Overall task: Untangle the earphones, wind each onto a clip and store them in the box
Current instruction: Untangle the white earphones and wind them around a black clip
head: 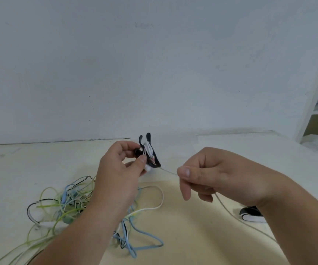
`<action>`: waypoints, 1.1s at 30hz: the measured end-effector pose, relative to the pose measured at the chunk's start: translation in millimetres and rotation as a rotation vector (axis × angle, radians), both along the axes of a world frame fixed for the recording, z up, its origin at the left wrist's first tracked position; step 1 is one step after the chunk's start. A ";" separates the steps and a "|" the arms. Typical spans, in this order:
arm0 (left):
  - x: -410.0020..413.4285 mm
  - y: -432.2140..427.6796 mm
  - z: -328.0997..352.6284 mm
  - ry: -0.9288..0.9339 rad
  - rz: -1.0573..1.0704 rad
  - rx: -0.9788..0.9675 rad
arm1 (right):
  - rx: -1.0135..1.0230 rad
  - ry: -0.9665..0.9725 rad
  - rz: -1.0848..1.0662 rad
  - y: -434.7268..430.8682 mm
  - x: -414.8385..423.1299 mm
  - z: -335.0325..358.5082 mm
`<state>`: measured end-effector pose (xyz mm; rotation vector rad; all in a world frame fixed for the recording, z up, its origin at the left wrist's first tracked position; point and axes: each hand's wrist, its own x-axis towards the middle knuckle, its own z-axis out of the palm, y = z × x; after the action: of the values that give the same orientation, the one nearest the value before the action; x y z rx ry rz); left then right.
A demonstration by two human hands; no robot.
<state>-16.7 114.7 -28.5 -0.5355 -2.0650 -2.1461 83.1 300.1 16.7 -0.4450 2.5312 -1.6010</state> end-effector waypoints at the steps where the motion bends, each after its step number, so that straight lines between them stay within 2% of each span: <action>1: 0.7 0.1 -0.6 0.040 0.006 -0.067 | -0.009 0.032 -0.017 -0.7 0.1 0.9; 8: 3.3 1.2 -6.1 0.104 -0.171 -0.321 | -0.224 0.167 -0.167 0.0 -3.1 2.2; 11: 5.3 0.7 -7.7 0.119 -0.252 -0.367 | -0.290 0.234 -0.237 -1.7 -4.9 2.1; 13: 4.7 -0.1 -8.4 0.197 -0.284 -0.414 | -0.236 0.281 -0.296 -3.2 -4.9 2.2; 16: 8.2 -0.6 -7.8 0.256 -0.366 -0.470 | -0.015 0.354 -0.477 -3.9 -5.4 1.1; 19: 14.5 1.1 -4.0 0.184 -0.533 -0.358 | 0.008 0.373 -0.628 -1.9 -10.6 -3.0; 22: 15.1 2.5 -0.4 0.148 -0.608 -0.242 | -0.003 0.327 -0.714 3.3 -18.0 -8.1; 29: 13.6 6.1 -1.2 0.075 -0.618 -0.031 | -0.107 0.062 -0.673 8.6 -30.4 -23.2; 33: 12.4 6.3 -2.4 0.039 -0.616 0.015 | -0.166 0.097 -0.757 6.2 -32.9 -22.4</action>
<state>-4.3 121.1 -30.9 -1.3463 -2.0436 -2.4069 50.2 306.3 -5.7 0.5136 2.8292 -2.0503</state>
